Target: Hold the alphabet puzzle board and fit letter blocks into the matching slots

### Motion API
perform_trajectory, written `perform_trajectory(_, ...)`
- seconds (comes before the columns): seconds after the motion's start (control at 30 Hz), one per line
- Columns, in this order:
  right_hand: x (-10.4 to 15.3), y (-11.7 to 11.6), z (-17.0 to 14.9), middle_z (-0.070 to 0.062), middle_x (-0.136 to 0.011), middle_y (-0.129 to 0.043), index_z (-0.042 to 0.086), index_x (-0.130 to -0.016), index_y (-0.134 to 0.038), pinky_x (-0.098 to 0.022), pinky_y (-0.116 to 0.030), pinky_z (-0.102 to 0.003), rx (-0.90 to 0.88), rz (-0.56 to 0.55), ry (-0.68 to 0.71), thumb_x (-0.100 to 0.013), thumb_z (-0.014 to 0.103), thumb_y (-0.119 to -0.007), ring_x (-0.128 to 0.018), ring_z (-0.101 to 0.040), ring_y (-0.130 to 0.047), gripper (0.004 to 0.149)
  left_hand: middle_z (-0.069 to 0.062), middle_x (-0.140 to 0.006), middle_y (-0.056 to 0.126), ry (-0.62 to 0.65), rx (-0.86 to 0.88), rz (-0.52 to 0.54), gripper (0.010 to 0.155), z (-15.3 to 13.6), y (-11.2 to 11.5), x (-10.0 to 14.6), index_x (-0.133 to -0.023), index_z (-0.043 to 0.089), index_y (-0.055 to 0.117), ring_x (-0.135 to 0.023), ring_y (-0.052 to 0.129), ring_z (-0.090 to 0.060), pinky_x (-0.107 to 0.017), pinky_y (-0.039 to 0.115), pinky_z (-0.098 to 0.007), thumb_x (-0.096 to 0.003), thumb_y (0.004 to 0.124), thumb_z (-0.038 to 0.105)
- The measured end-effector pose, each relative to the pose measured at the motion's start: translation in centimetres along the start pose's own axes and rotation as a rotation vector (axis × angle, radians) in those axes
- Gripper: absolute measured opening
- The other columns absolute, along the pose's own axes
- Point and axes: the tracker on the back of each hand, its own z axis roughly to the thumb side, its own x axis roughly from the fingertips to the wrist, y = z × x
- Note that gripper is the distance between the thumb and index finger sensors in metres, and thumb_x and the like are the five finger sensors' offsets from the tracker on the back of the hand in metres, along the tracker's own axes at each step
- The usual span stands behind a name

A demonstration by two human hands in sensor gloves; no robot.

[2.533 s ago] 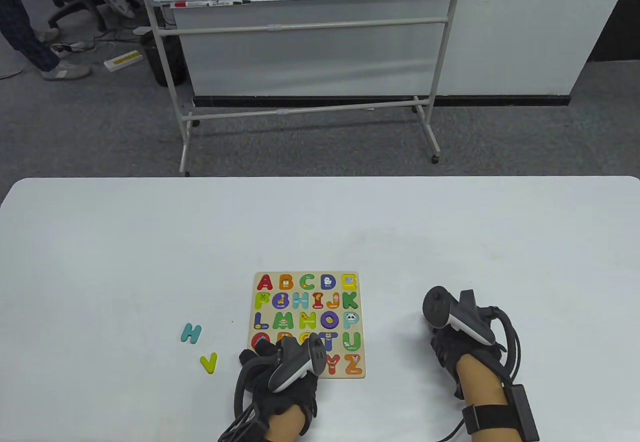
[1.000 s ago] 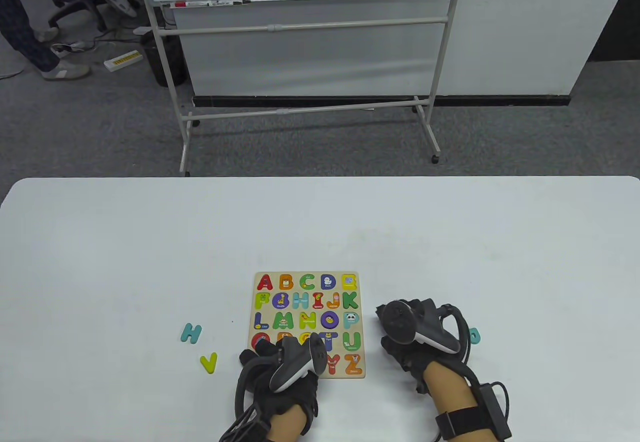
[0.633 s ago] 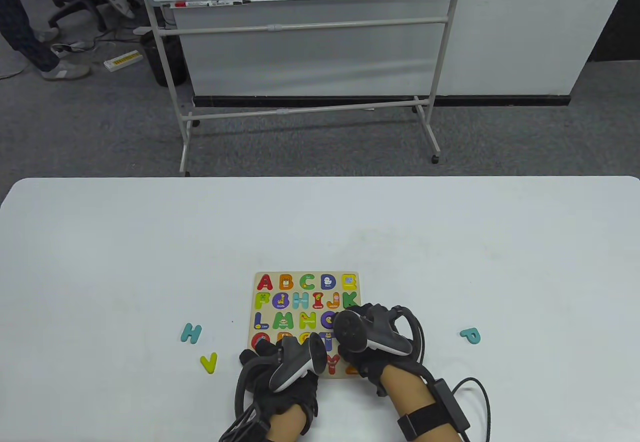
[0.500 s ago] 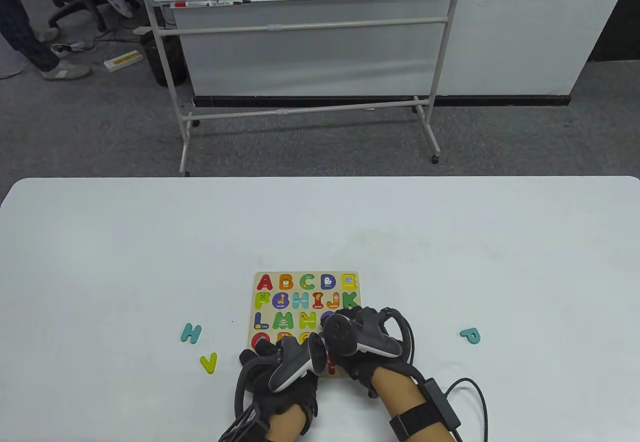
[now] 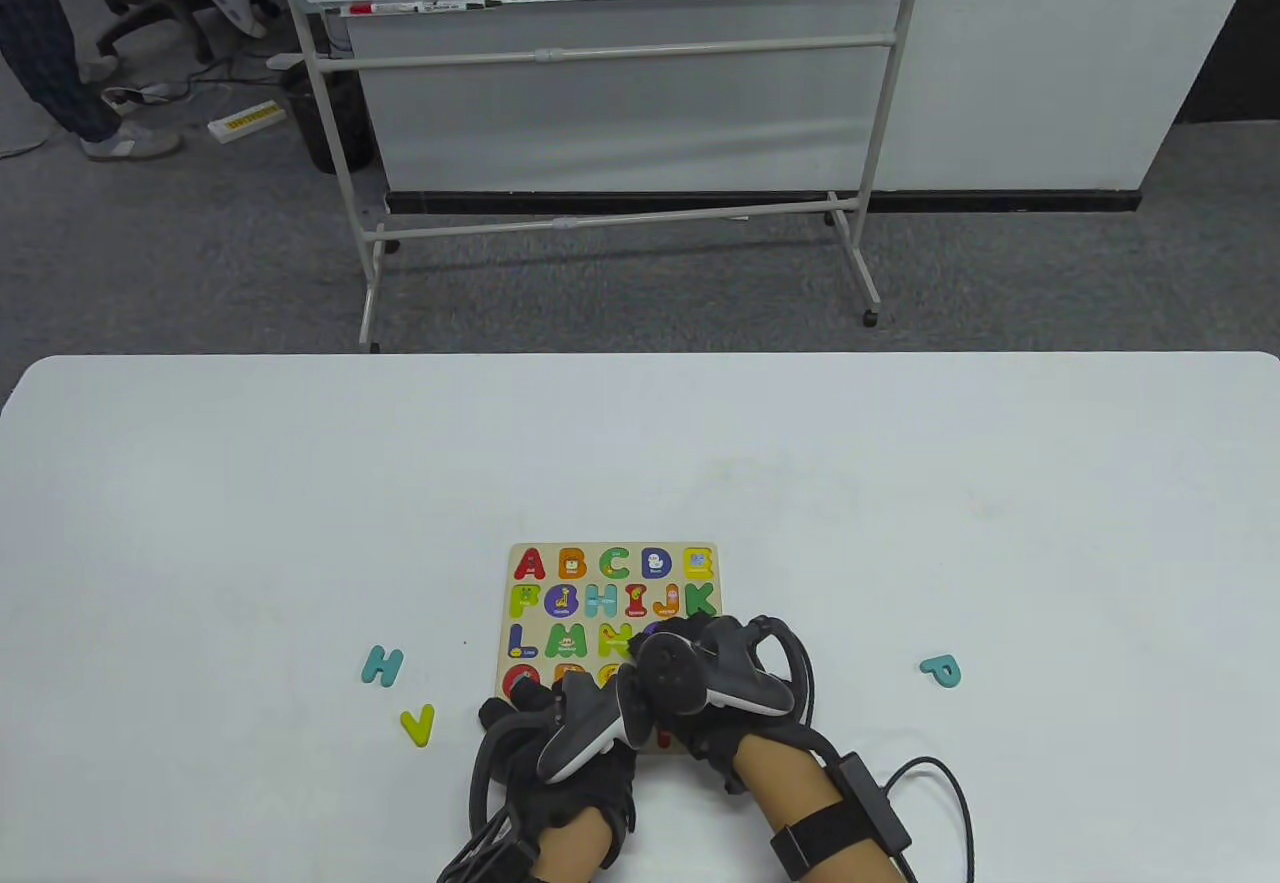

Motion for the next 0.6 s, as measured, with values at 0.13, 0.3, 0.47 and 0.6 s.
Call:
perform_trajectory(0.13, 0.07, -0.13, -0.06, -0.013, -0.091, -0.088, 0.016, -0.094, -0.084, -0.065, -0.069, -0.058, -0.018, -0.013, 0.005, -0.039, 0.037, -0.096, -0.072, -0.032, -0.094, 0.06, -0.046, -0.101, 0.022, -0.001, 0.001, -0.001, 0.084, 0.0, 0.0, 0.01, -0.105, -0.003, 0.02, -0.088, 0.037, -0.08, -0.055, 0.062, -0.075, -0.0498, 0.045, 0.056)
perform_trajectory(0.3, 0.27, -0.23, -0.17, -0.014, -0.09, -0.089, 0.015, -0.093, -0.086, -0.065, -0.07, -0.058, -0.04, -0.037, 0.008, -0.038, 0.034, -0.096, -0.071, -0.031, -0.095, 0.058, -0.046, -0.101, 0.022, -0.001, 0.001, -0.001, 0.084, 0.01, 0.01, 0.0, -0.105, -0.003, 0.02, -0.088, 0.037, -0.08, -0.056, 0.061, -0.075, -0.0499, 0.045, 0.056)
perform_trajectory(0.47, 0.34, -0.25, -0.19, -0.01, -0.09, -0.09, 0.017, -0.091, -0.087, -0.065, -0.07, -0.057, -0.039, -0.047, 0.003, -0.038, 0.034, -0.096, -0.072, -0.031, -0.095, 0.056, -0.046, -0.101, 0.022, -0.001, 0.001, -0.001, 0.084, 0.01, 0.01, 0.0, -0.105, -0.003, 0.02, -0.088, 0.037, -0.079, -0.056, 0.061, -0.075, -0.0498, 0.044, 0.056)
perform_trajectory(0.6, 0.42, -0.21, -0.23, -0.008, -0.092, -0.088, 0.019, -0.091, -0.088, -0.064, -0.07, -0.057, -0.038, -0.036, -0.007, -0.038, 0.035, -0.095, -0.074, -0.03, -0.094, 0.055, -0.046, -0.101, 0.022, -0.001, 0.001, -0.001, 0.084, 0.01, 0.01, 0.0, -0.105, -0.003, 0.02, -0.088, 0.037, -0.079, -0.056, 0.061, -0.074, -0.0498, 0.044, 0.056)
